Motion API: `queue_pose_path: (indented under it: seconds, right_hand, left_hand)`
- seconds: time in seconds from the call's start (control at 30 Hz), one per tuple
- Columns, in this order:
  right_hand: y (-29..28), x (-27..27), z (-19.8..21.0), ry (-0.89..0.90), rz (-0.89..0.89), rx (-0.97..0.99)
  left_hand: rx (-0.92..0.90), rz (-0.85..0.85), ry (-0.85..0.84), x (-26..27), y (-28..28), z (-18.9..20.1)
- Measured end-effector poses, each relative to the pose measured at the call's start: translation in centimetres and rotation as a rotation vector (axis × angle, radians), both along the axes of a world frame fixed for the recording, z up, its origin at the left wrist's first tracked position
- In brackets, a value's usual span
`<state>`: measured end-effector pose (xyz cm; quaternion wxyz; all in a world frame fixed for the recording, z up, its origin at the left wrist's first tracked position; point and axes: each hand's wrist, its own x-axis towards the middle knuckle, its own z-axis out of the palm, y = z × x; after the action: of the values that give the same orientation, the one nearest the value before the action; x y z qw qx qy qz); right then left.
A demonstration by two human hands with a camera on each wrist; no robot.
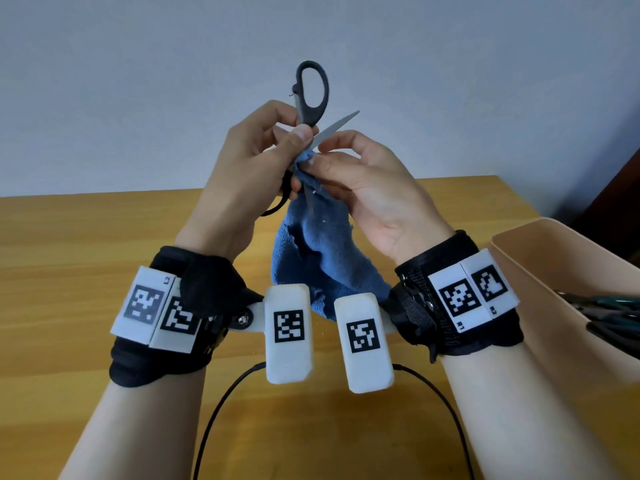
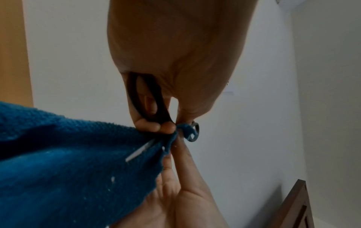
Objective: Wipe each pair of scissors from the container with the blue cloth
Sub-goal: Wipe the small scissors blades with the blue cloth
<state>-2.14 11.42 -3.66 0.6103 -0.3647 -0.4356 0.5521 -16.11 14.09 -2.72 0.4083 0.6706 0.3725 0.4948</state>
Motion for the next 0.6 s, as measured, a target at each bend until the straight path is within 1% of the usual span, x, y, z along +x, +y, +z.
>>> queue_pose_path:
  seconds: [0.07, 0.3, 0.37, 0.5, 0.6]
  right_hand:
    - [0.19, -0.02, -0.09, -0.042, -0.032, -0.004]
    - [0.59, -0.08, -0.47, -0.092, -0.012, 0.019]
    - [0.6, 0.06, -0.47, -0.084, -0.002, 0.009]
    - [0.47, 0.12, -0.44, -0.008, -0.001, -0.01]
    - [0.55, 0.13, -0.52, -0.009, -0.015, 0.011]
  left_hand:
    - [0.005, 0.008, 0.01, 0.18, 0.03, -0.06]
    - [-0.016, 0.005, 0.033, 0.21, -0.02, -0.28]
    - [-0.009, 0.011, 0.028, 0.24, -0.02, -0.26]
    - [-0.013, 0.007, -0.009, 0.47, -0.06, -0.18]
    - [-0.008, 0.021, -0.017, 0.83, -0.05, -0.32]
